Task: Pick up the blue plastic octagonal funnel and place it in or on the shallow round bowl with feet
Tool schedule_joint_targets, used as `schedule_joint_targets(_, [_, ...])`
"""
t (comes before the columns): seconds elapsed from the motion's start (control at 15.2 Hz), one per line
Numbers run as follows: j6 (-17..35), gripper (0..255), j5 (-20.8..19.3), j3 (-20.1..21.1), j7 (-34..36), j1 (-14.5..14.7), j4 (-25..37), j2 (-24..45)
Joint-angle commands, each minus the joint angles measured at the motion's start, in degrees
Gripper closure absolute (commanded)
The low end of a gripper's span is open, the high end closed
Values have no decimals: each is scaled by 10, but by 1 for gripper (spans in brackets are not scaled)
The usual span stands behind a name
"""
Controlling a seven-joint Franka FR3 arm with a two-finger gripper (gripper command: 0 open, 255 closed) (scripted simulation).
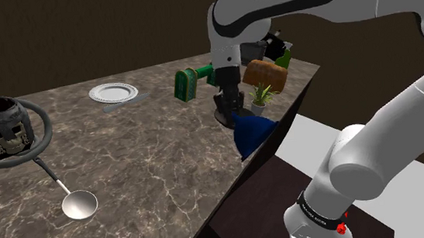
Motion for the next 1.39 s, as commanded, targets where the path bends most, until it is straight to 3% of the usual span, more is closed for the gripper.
schedule_joint_targets(0.0, [-14,255,-1,-1,2,0,9,-5])
schedule_joint_targets(0.53, [-31,255,-57,-58,-87,-45,113,98])
schedule_joint_targets(1.06, [-61,255,-88,-103,-172,-88,261,225])
schedule_joint_targets(1.32, [-41,255,-88,-104,-178,-91,253,237])
